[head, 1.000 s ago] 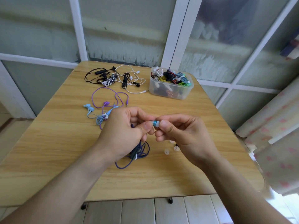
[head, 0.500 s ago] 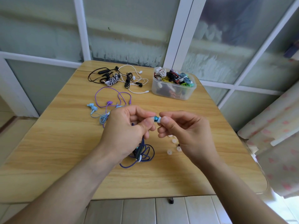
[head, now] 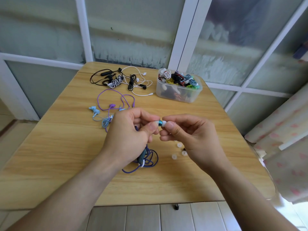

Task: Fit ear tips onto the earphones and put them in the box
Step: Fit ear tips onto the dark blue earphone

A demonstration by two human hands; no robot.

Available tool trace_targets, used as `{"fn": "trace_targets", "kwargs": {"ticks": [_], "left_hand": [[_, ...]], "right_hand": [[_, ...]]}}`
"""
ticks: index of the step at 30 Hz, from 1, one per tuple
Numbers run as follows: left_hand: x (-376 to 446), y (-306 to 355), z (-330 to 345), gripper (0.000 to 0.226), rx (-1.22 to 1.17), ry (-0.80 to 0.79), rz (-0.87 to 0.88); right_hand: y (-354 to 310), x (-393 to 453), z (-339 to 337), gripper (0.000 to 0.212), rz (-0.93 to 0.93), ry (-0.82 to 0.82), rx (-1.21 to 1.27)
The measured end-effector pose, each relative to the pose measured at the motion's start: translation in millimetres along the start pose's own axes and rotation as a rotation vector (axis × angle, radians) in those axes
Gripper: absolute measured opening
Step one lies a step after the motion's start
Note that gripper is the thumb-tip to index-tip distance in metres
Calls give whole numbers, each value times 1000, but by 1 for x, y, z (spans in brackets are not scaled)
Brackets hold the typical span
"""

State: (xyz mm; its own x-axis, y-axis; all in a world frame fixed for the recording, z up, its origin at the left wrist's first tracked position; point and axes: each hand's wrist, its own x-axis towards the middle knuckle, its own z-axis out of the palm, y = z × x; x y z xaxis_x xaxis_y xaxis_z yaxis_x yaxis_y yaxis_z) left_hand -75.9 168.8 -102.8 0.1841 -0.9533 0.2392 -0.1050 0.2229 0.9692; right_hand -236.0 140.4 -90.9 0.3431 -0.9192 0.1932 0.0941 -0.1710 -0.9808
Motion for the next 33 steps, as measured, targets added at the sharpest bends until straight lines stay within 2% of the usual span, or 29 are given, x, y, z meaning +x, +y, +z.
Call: {"fn": "trace_targets", "kwargs": {"ticks": [6,11,25,29,33], "left_hand": [[0,2,-3,22,1,-74,11],[0,5,-4,26,15,-121,56],[-4,12,-5,21,-186,-208,-244],[-5,9,-2,15,-169,-152,-242],[-5,5,2,9,-152,-61,-186]], "right_hand": [[-2,0,-8,18,151,-104,61],[-1,0,-9,15,231,-129,173],[-4,0,-13,11,1,-122,-61],[-1,2,-10,11,-89,-22,-135],[3,2,-7,10,-70,6,-113]]}}
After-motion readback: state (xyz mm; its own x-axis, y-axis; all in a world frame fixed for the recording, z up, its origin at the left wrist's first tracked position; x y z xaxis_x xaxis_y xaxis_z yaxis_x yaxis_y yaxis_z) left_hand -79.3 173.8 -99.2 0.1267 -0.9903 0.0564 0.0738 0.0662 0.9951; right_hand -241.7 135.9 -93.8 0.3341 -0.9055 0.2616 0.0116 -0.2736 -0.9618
